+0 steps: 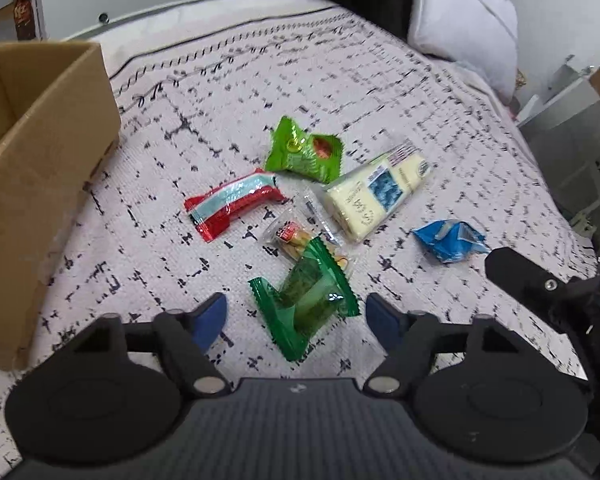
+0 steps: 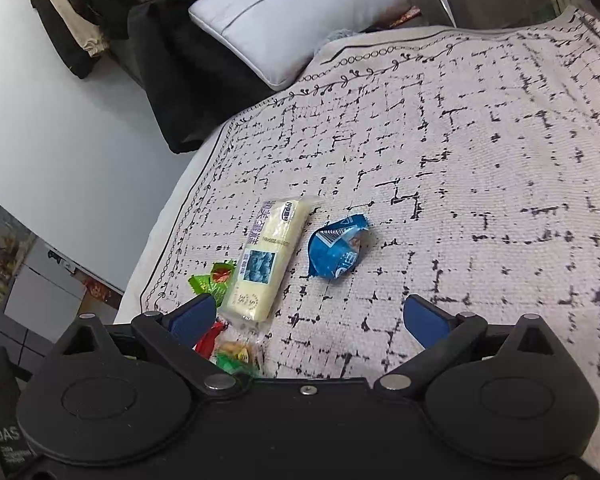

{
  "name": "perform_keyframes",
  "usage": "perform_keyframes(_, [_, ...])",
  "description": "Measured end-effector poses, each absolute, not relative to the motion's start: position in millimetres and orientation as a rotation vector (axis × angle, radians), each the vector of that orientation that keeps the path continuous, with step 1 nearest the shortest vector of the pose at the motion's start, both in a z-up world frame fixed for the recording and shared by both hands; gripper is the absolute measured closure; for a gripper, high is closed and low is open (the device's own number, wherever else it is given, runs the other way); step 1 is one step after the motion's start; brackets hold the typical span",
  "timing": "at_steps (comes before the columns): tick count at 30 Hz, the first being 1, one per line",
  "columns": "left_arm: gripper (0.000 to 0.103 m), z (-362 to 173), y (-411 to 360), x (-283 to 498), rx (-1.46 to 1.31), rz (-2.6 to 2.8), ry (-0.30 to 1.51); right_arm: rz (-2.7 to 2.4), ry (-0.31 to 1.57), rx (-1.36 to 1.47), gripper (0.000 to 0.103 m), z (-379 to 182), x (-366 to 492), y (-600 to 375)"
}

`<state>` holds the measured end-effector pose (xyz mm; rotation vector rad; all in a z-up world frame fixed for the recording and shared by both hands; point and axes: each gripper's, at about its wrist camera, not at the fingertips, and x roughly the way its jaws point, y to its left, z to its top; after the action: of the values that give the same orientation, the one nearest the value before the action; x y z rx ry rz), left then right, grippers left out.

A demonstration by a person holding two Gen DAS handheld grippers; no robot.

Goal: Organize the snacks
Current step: 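Grasp the green packet with the left tool while the right tool grasps the blue wrapper, then lift and carry both held snacks over the cardboard box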

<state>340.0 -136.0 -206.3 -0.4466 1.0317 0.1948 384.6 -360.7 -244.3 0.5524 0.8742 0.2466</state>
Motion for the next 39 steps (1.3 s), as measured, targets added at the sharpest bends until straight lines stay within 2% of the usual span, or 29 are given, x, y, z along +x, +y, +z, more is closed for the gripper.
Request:
perform_keyframes(2, [0.059, -214, -135, 345, -0.459, 0.200, 1.054, 0.247, 0.878, 0.554, 0.008, -248, 393, -358])
perform_keyframes(8, [0.065, -211, -131, 349, -0.461, 0.248, 1.035, 0.236, 0.890, 0.545, 0.016, -258, 414, -349])
perform_keyframes(16, [0.066, -203, -124, 356, -0.455, 0.249, 1.021, 0.205, 0.872, 0.527, 0.022, -263, 424, -343])
perform_keyframes(17, [0.066, -202, -123, 357, -0.451, 0.249, 1.021, 0.197, 0.870, 0.520, 0.025, -264, 425, -343])
perform_keyframes(20, [0.066, -199, -120, 357, -0.451, 0.250, 1.015, 0.169, 0.868, 0.493, 0.052, -266, 426, -344])
perform_keyframes(21, [0.066, -198, -119, 356, -0.453, 0.250, 1.014, 0.152, 0.875, 0.486, 0.068, -267, 426, -346])
perform_keyframes(30, [0.066, -175, -105, 334, -0.463, 0.240, 0.978, 0.175, 0.874, 0.450, 0.071, -254, 402, -344])
perform_keyframes(39, [0.066, -142, -73, 299, -0.504, 0.249, 0.920, 0.243, 0.839, 0.386, 0.072, -219, 362, -321])
